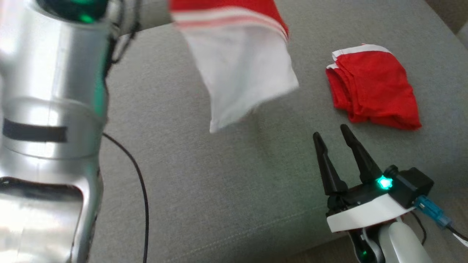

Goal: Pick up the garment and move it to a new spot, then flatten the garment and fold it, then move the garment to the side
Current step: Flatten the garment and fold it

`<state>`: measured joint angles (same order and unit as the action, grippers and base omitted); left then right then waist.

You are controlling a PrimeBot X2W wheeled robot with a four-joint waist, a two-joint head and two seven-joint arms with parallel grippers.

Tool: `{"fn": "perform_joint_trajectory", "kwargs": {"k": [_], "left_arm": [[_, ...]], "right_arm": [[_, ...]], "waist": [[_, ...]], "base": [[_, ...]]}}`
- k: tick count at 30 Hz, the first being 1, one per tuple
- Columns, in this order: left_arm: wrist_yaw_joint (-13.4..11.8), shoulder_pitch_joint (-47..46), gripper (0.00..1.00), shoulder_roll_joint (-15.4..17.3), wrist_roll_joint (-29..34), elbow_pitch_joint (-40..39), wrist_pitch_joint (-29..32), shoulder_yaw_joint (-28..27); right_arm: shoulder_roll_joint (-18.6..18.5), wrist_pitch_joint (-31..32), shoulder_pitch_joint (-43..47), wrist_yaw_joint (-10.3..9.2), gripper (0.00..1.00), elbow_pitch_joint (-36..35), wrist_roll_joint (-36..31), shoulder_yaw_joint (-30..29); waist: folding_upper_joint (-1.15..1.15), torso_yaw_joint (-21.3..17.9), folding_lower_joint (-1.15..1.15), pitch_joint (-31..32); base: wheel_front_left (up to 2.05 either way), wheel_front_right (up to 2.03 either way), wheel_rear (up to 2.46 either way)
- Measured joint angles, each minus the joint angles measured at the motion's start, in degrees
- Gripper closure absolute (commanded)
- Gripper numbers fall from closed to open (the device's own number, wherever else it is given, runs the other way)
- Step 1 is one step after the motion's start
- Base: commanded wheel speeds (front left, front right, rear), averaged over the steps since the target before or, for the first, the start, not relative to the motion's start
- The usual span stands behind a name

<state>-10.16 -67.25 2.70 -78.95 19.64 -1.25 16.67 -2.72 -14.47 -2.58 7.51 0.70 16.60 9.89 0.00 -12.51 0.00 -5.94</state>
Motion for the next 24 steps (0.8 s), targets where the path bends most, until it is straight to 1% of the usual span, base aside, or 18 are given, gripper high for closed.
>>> {"fn": "perform_joint_trajectory", "kwargs": {"k": [2,4,7,10,14,15,16,18,20,22,24], "left_arm": [[-1.20,-0.26,1.00,-0.05,-0.86,2.23,-2.82,-3.00],[-2.07,-0.08,1.00,0.74,-0.14,6.24,-5.73,-4.75],[-3.00,2.59,1.00,4.20,1.65,13.33,-8.22,-6.15],[-2.88,9.32,1.00,8.84,3.87,20.42,-8.42,-5.98],[-0.08,20.51,1.00,13.76,6.78,28.32,-8.57,-3.83],[0.78,22.53,0.61,14.80,7.22,29.71,-9.27,-3.80],[1.85,24.05,0.00,16.12,8.21,30.78,-9.91,-3.09],[3.70,25.64,0.00,18.50,9.90,32.28,-11.12,-2.71],[5.72,25.86,0.00,19.95,11.96,32.39,-12.30,-2.43],[7.12,25.88,0.00,20.51,14.66,31.42,-13.05,-2.30],[8.33,26.71,0.00,20.27,17.23,27.95,-13.05,-4.02]], "right_arm": [[0.00,0.01,0.02,0.00,0.00,0.23,-0.26,-0.51],[0.00,0.01,0.05,0.00,0.00,0.36,-0.48,-0.48],[0.00,0.01,0.10,0.00,0.00,0.62,-0.48,0.18],[0.00,0.01,0.47,0.00,0.00,1.07,-0.48,0.78],[0.00,0.01,1.55,0.00,0.00,1.77,-0.53,1.37],[0.00,0.01,1.76,0.00,0.00,1.77,-0.77,1.37],[0.00,0.01,1.96,0.00,0.00,1.78,-1.01,1.36],[0.00,0.01,2.11,0.00,0.00,1.80,-1.05,1.32],[0.00,0.01,2.11,0.00,0.00,1.78,-1.46,0.89],[0.00,0.01,2.13,0.00,0.00,1.77,-1.52,0.22],[0.00,0.01,2.13,0.00,0.00,1.72,-1.90,-0.43]], "waist": [[0.00,0.65,0.00,0.35],[0.00,1.31,0.00,0.77],[0.00,1.97,0.00,1.44],[0.00,2.23,0.00,1.66],[0.00,2.33,0.00,1.59],[0.00,2.38,0.00,1.49],[0.00,2.43,0.00,1.36],[0.00,2.59,0.00,1.02],[0.00,2.96,0.00,0.71],[0.00,3.52,0.00,0.46],[0.00,4.15,0.00,0.22]], "base": [[0.00,0.00,0.00],[0.00,0.00,0.00],[0.00,0.00,0.00],[0.00,0.00,0.00],[0.00,0.00,0.00],[0.00,0.00,0.00],[0.00,0.00,0.00],[0.00,0.00,0.00],[0.00,0.00,0.00],[0.00,0.00,0.00],[0.00,0.00,0.00]]}}
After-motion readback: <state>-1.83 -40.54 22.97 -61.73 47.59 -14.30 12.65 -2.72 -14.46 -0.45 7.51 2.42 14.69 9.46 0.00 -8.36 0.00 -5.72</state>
